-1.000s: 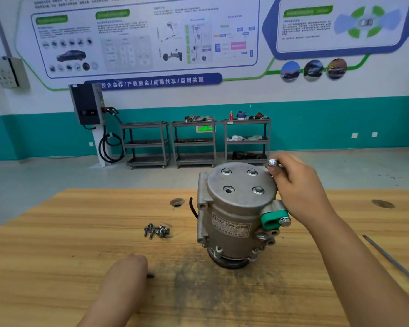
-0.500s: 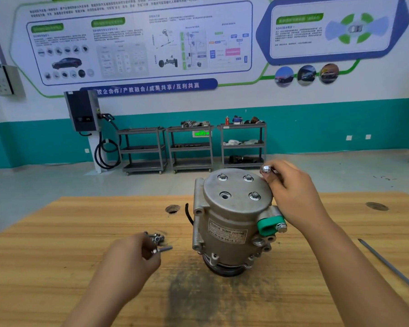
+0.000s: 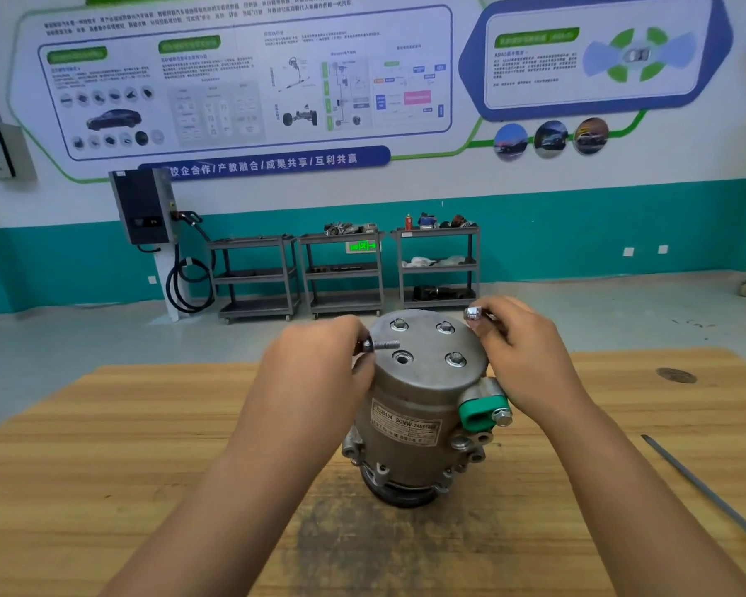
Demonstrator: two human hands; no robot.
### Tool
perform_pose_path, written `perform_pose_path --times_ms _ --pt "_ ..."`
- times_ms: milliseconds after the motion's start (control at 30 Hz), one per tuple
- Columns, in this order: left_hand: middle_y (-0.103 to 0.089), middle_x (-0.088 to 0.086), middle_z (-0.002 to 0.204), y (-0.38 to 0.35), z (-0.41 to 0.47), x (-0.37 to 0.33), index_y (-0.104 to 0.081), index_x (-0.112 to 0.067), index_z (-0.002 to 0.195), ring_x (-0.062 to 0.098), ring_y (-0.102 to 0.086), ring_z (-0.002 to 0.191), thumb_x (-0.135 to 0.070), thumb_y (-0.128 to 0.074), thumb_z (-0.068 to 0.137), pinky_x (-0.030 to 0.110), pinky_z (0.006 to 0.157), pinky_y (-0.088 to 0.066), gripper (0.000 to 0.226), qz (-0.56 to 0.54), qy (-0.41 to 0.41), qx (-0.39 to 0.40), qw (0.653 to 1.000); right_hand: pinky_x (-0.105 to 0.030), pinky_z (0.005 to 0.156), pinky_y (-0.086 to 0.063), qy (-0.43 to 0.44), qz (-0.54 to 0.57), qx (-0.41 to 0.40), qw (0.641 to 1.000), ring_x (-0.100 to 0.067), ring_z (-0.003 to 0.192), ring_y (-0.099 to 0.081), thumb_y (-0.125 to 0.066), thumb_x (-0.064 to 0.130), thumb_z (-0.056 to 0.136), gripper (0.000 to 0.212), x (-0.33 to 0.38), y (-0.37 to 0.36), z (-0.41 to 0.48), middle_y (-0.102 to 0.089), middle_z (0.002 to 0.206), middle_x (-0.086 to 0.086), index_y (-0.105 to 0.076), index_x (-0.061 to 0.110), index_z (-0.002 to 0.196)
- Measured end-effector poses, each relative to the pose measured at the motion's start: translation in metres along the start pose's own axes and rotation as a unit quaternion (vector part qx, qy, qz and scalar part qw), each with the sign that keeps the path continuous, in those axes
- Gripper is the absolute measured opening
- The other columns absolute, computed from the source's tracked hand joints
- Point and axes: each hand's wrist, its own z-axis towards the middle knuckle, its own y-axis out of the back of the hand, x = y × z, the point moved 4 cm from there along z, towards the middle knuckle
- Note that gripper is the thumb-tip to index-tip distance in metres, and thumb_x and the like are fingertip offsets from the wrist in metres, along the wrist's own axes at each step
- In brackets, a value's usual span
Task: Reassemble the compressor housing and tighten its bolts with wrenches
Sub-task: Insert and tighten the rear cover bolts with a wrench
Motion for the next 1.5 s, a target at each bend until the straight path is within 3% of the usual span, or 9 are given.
perform_pose_path --times_ms 133,433,667,767,867,1000,1133,1300,1500 --pt "-0.066 -0.004 0.099 -0.008 0.009 -0.002 -0.06 -0.019 0.106 0.018 -0.06 0.093 -0.025 -0.051 0.094 0.035 0.08 -0.049 0.016 0.068 -0.026 0.036 0.997 -0.006 0.063 -0.033 0.002 0.007 0.004 1.0 -0.012 0.083 -0.049 -0.049 0.013 0.095 0.014 0.0 -0.001 0.0 -0.057 0.092 0.002 -0.062 0.012 0.1" --pt "-0.062 -0.002 0.098 -0.014 0.004 -0.008 -0.064 -0.019 0.104 0.021 -0.053 0.095 -0.008 -0.059 0.088 0.031 0.075 -0.043 0.02 0.084 -0.113 0.036 0.989 -0.006 0.063 -0.033 0.005 0.019 0.003 1.0 -0.013 0.084 -0.05 -0.049 0.013 0.095 0.014 0.003 -0.001 -0.001 -0.056 0.092 0.002 -0.063 0.011 0.1" --pt "-0.06 -0.013 0.114 -0.021 0.005 -0.01 -0.063 -0.031 0.121 0.009 -0.05 0.109 -0.02 -0.056 0.092 0.022 0.089 -0.04 0.032 -0.043 -0.094 0.053 0.993 -0.003 0.064 -0.033 0.002 0.024 0.002 1.0 -0.011 0.082 -0.048 -0.049 0.013 0.095 0.014 0.001 -0.001 -0.001 -0.055 0.092 0.003 -0.061 0.013 0.1" --pt "-0.058 -0.021 0.106 -0.026 0.002 -0.005 -0.065 -0.033 0.117 0.003 -0.047 0.106 -0.026 -0.059 0.09 0.017 0.088 -0.036 0.028 -0.097 -0.072 0.037 0.992 -0.004 0.065 -0.034 0.004 0.032 0.009 0.999 -0.012 0.082 -0.049 -0.048 0.011 0.095 0.015 0.002 -0.001 0.0 -0.055 0.09 0.003 -0.062 0.012 0.1" --pt "-0.056 -0.026 0.096 -0.032 0.001 0.001 -0.069 -0.035 0.107 0.003 -0.048 0.102 -0.026 -0.064 0.087 0.017 0.086 -0.035 0.023 -0.155 -0.037 0.007 0.987 -0.02 0.071 -0.046 0.013 0.075 -0.011 0.997 -0.016 0.084 -0.059 -0.049 0.012 0.095 0.017 0.009 0.008 0.001 -0.06 0.088 0.003 -0.064 0.015 0.1" --pt "-0.061 -0.028 0.09 -0.038 -0.001 0.009 -0.061 -0.05 0.097 0.001 -0.051 0.097 -0.024 -0.068 0.084 0.006 0.078 -0.036 0.03 -0.244 0.022 -0.018 0.969 -0.019 0.066 -0.05 0.012 0.291 -0.083 0.953 -0.01 0.069 -0.063 -0.046 0.04 0.089 0.02 0.031 0.031 -0.003 -0.067 0.083 0.009 -0.062 0.03 0.087" --pt "-0.065 -0.022 0.09 -0.042 -0.002 0.013 -0.055 -0.052 0.099 0.002 -0.056 0.098 -0.024 -0.07 0.082 0.013 0.08 -0.04 0.037 -0.292 0.051 -0.023 0.955 -0.019 0.055 -0.051 -0.036 0.482 -0.067 0.873 -0.011 0.053 -0.062 -0.039 0.022 0.099 0.02 0.044 0.025 -0.005 -0.07 0.076 0.001 -0.056 0.019 0.088" --pt "-0.066 -0.019 0.093 -0.043 -0.003 0.016 -0.057 -0.049 0.103 0.005 -0.056 0.097 -0.025 -0.071 0.081 0.026 0.083 -0.047 0.035 -0.309 0.07 -0.016 0.948 -0.02 0.047 -0.049 -0.117 0.503 -0.041 0.855 -0.018 0.047 -0.064 -0.033 0.006 0.099 0.017 0.047 0.002 -0.01 -0.071 0.072 -0.003 -0.041 0.019 0.09" --pt "-0.066 -0.019 0.094 -0.044 -0.007 0.018 -0.063 -0.044 0.097 -0.003 -0.055 0.097 -0.026 -0.069 0.082 0.018 0.082 -0.045 0.024 -0.307 0.055 -0.02 0.95 -0.019 0.045 -0.046 -0.133 0.517 -0.089 0.841 -0.016 0.042 -0.06 -0.036 0.003 0.097 0.02 0.033 0.003 -0.007 -0.069 0.068 0.0 -0.041 0.021 0.089"
